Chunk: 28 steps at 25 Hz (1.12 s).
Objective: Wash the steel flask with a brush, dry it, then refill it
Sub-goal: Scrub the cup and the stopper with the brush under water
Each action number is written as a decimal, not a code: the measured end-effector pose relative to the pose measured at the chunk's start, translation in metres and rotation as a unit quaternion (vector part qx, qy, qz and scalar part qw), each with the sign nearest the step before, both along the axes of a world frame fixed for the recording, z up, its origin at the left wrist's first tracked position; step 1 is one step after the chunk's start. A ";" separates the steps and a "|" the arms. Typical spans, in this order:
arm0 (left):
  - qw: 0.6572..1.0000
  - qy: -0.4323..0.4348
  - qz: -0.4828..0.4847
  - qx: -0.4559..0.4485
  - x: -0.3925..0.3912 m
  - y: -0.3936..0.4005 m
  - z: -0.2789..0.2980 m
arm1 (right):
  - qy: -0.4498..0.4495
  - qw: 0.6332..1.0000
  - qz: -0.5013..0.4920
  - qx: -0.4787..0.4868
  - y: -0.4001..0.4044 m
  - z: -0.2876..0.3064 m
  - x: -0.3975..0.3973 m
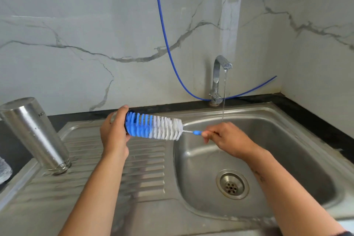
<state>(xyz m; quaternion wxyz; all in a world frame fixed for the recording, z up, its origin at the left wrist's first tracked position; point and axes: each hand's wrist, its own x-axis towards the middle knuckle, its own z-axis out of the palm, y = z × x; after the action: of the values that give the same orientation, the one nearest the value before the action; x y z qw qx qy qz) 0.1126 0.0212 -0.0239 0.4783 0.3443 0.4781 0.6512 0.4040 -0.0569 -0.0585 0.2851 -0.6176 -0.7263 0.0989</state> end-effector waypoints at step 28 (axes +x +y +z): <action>0.970 0.208 -0.013 -0.128 0.001 0.003 -0.024 | -0.134 0.961 -0.108 0.219 0.004 -0.007 0.007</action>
<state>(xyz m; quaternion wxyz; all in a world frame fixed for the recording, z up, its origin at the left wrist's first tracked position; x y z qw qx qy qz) 0.1136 0.0238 -0.0478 0.4171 0.4141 0.6417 0.4927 0.4113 -0.0524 -0.0652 0.3227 -0.6224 -0.6907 -0.1773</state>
